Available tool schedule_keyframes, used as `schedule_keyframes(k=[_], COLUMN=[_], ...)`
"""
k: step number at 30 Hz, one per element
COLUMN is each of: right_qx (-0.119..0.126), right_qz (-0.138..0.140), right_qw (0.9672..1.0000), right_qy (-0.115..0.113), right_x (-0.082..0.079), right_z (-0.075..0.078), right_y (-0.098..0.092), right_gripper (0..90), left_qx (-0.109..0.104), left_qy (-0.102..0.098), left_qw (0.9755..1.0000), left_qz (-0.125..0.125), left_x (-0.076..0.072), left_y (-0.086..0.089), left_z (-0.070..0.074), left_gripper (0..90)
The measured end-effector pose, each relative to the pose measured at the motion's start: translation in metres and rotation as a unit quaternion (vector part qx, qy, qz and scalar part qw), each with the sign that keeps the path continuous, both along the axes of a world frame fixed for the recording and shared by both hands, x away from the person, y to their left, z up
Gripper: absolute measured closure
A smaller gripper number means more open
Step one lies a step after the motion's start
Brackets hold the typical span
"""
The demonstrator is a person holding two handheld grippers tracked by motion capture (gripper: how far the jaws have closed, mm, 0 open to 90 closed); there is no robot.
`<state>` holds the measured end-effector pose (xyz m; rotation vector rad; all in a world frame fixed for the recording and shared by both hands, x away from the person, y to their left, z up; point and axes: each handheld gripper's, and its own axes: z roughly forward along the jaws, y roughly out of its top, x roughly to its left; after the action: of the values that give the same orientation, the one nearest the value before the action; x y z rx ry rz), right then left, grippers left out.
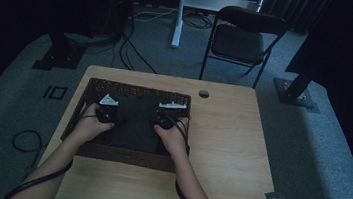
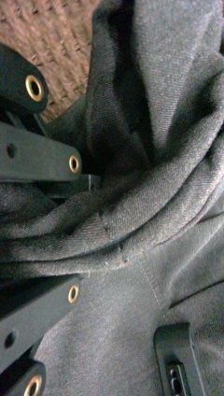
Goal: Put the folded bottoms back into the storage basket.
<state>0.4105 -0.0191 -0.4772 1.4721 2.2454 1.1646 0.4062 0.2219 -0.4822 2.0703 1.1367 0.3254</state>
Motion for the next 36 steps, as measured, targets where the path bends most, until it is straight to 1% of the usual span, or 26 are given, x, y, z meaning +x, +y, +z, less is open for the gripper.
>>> schedule_keyframes(k=[4, 6, 8, 11, 13, 15, 16, 17, 18, 19, 20, 22, 23, 24, 26, 27, 28, 29, 30, 31, 33, 36], right_qx=[-0.023, -0.026, -0.024, -0.029, -0.03, -0.039, -0.042, -0.046, -0.051, -0.054, -0.055, -0.05, -0.046, -0.042, -0.032, -0.025, -0.022, -0.02, -0.02, -0.025, -0.027, -0.021], right_qz=[-0.001, -0.003, -0.008, -0.011, -0.01, 0.003, 0.011, 0.016, 0.02, 0.013, 0.009, 0.004, 0.002, 0.007, 0.012, 0.014, 0.014, 0.01, 0.008, 0.011, 0.013, 0.013], right_qw=[0.9997, 0.9996, 0.9996, 0.9994, 0.9995, 0.9992, 0.999, 0.9988, 0.9984, 0.9983, 0.9982, 0.9982, 0.9983, 0.998, 0.998, 0.998, 0.9978, 0.9978, 0.9975, 0.997, 0.9965, 0.9969], right_qy=[0.007, 0.008, 0.015, 0.013, 0.008, -0.005, -0.008, -0.009, -0.012, -0.016, -0.025, -0.033, -0.037, -0.046, -0.053, -0.056, -0.06, -0.063, -0.067, -0.072, -0.078, -0.075], right_x=[0.006, 0.007, 0.008, 0.008, 0.009, 0.01, 0.011, 0.012, 0.012, 0.012, 0.011, 0.01, 0.01, 0.009, 0.007, 0.006, 0.005, 0.004, 0.003, 0.002, 0.0, -0.002], right_z=[-0.005, -0.008, -0.012, -0.014, -0.014, -0.015, -0.015, -0.016, -0.016, -0.016, -0.016, -0.013, -0.01, -0.008, 0.0, 0.004, 0.008, 0.012, 0.016, 0.02, 0.026, 0.031], right_y=[0.003, 0.003, 0.002, 0.001, 0.001, 0.0, -0.001, -0.001, -0.001, -0.001, -0.001, -0.002, -0.002, -0.002, -0.003, -0.003, -0.004, -0.004, -0.005, -0.005, -0.006, -0.008], right_gripper=[61.1, 60.3, 59.6, 56.5, 50.0, 38.2, 30.7, 25.5, 21.8, 17.4, 15.5, 13.3, 13.7, 13.7, 13.8, 13.8, 13.8, 13.8, 13.8, 13.8, 13.8, 13.8], left_qx=[-0.008, -0.005, -0.003, 0.009, 0.014, 0.019, 0.021, 0.023, 0.028, 0.032, 0.031, 0.032, 0.03, 0.026, 0.019, 0.013, 0.005, 0.002, -0.002, -0.006, -0.015, -0.019], left_qy=[0.01, 0.006, 0.005, -0.003, -0.005, 0.002, 0.001, -0.007, -0.014, -0.021, -0.027, -0.035, -0.038, -0.041, -0.05, -0.056, -0.063, -0.068, -0.073, -0.081, -0.09, -0.102], left_qw=[0.9998, 0.9998, 0.9999, 0.9997, 0.9994, 0.9989, 0.9984, 0.9979, 0.9974, 0.9968, 0.9962, 0.9957, 0.9951, 0.9947, 0.9943, 0.994, 0.9939, 0.9937, 0.9929, 0.9918, 0.9907, 0.9896], left_qz=[0.015, 0.016, 0.016, 0.02, 0.031, 0.043, 0.052, 0.06, 0.065, 0.07, 0.077, 0.08, 0.086, 0.091, 0.092, 0.094, 0.091, 0.089, 0.094, 0.099, 0.101, 0.099], left_x=[0.002, 0.002, 0.003, 0.003, 0.005, 0.005, 0.006, 0.006, 0.006, 0.006, 0.006, 0.005, 0.004, 0.004, 0.002, 0.001, 0.0, -0.002, -0.003, -0.004, -0.008, -0.012], left_y=[0.002, 0.003, 0.003, 0.003, 0.005, 0.007, 0.007, 0.008, 0.008, 0.008, 0.009, 0.01, 0.011, 0.012, 0.015, 0.015, 0.017, 0.018, 0.019, 0.021, 0.022, 0.023], left_z=[-0.007, -0.01, -0.012, -0.014, -0.015, -0.015, -0.014, -0.013, -0.012, -0.01, -0.007, -0.003, 0.0, 0.002, 0.007, 0.01, 0.013, 0.016, 0.019, 0.023, 0.032, 0.045], left_gripper=[69.1, 66.7, 64.0, 56.5, 46.9, 39.3, 35.7, 34.0, 31.8, 26.8, 24.9, 24.6, 22.9, 20.8, 20.6, 20.6, 20.6, 20.4, 19.9, 19.9, 19.9, 19.9])
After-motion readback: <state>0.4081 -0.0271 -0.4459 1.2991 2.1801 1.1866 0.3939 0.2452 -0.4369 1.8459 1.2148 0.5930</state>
